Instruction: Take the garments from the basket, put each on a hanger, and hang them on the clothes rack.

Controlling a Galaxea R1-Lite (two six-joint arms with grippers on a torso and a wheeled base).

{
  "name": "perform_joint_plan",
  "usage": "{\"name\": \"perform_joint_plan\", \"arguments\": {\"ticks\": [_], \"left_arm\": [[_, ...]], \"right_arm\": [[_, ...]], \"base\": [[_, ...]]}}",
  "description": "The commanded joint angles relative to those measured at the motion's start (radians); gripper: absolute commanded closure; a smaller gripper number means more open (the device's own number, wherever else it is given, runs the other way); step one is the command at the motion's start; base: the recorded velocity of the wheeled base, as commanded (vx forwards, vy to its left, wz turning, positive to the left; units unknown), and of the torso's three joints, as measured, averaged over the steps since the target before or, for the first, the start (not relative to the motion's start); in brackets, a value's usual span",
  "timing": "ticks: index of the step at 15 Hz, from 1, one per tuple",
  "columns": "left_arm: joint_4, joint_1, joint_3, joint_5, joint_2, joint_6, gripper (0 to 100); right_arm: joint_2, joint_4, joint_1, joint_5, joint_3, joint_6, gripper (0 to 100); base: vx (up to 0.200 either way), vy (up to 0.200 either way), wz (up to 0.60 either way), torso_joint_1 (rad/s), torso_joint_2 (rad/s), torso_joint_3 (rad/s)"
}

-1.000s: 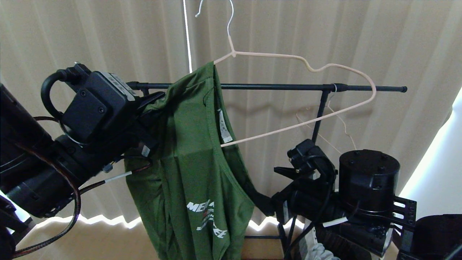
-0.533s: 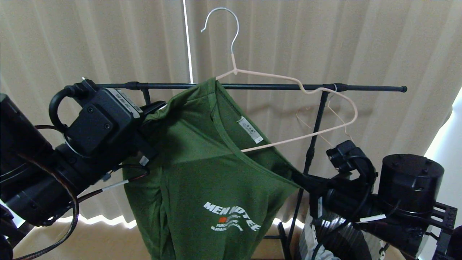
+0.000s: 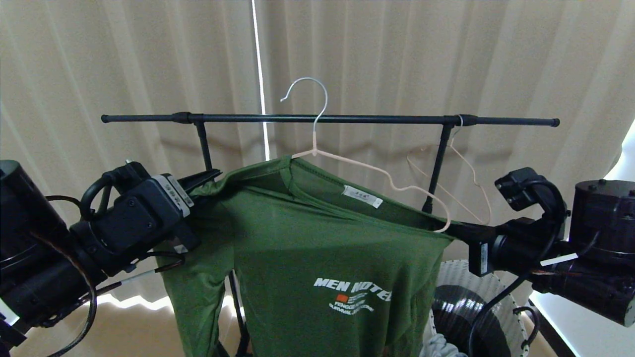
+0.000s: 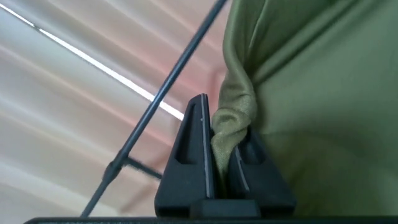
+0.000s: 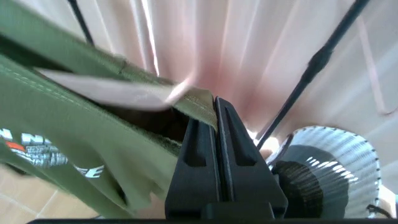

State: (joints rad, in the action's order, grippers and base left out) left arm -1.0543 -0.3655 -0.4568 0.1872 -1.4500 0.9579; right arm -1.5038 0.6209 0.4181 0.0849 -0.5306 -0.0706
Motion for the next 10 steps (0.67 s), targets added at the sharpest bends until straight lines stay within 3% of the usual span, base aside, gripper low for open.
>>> {"name": "perform_joint_plan", "arguments": {"ticks": [1,6,10], "left_arm": [[0.000,0.022,0.027,0.008,0.019,0.015,100],[0.000,0.025,0.109,0.009,0.045,0.047,100],[0.002,0.019,0.119,0.009,0.036,0.058,100]], "right_arm": [[0.017,-0.006,-0.009,0.001,-0.034,0.000,100],[0.043,-0.182,-0.009,-0.013,-0.149,0.008,100],[0.053,-0.273,0.025,-0.057,-0.200,0.112,100]], "base": [[0.000,0.000,0.00,0.000,0.00,0.000],[0.000,0.000,0.00,0.000,0.00,0.000],[0.000,0.000,0.00,0.000,0.00,0.000]]}}
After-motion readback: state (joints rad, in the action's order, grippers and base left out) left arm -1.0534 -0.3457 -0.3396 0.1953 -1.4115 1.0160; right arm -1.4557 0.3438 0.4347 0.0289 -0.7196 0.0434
